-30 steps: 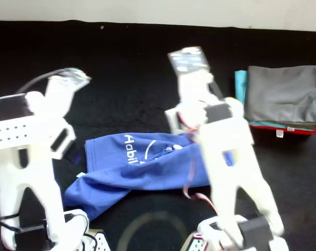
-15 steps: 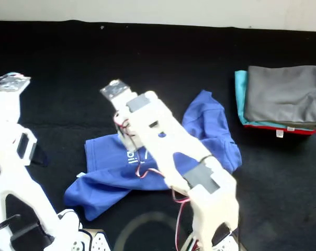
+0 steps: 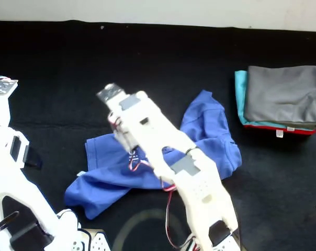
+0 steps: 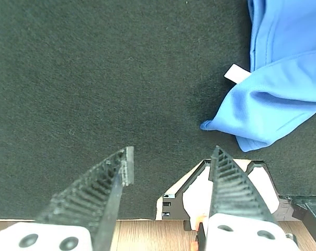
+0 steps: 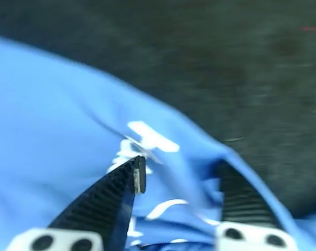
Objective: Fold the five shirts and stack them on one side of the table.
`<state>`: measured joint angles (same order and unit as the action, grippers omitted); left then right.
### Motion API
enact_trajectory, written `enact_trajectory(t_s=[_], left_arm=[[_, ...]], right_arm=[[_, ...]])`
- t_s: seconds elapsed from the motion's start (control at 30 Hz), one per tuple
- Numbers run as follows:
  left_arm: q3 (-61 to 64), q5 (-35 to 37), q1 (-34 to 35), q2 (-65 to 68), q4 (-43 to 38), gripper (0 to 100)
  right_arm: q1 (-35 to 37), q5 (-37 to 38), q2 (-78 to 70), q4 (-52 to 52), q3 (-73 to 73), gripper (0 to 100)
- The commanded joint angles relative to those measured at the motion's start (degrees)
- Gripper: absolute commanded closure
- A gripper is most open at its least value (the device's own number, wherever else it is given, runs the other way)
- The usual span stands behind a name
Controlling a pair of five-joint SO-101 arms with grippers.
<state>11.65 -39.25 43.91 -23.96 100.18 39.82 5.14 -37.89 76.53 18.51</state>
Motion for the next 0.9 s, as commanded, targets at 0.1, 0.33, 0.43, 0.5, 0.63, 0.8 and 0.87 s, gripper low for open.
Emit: enact_trajectory(t_s=[0.1, 0.33, 0.43, 0.5, 0.63, 0.8, 0.87], left_arm=[[-1.5, -0.5, 0.1, -0.9, -0.5, 77], [-1.5, -0.5, 0.2, -0.8, -2.3, 77], [-1.5, -0.5, 0.1, -0.8, -4.0, 77], [-1.4, -0.3, 0.0, -0.8, -4.7, 77], [1.2, -0.3, -1.5, -0.8, -4.7, 77], [5.8, -0.3, -1.7, -0.9, -6.9, 77], [6.8, -0.3, -1.7, -1.0, -7.2, 77]], right_arm=[[-5.4, 0.1, -1.6, 2.0, 9.8, 99.3], [-12.1, 2.9, -2.2, 5.2, 34.9, 99.1], [-13.1, 6.7, -2.2, 3.8, 41.5, 99.1], [-13.5, 7.8, -2.2, 1.7, 41.5, 99.1], [-13.9, 8.2, -2.2, -1.8, 36.6, 98.5], [-16.1, 7.8, -1.5, 2.6, 37.1, 82.0], [-16.0, 7.8, -1.6, 8.5, 41.7, 75.6]])
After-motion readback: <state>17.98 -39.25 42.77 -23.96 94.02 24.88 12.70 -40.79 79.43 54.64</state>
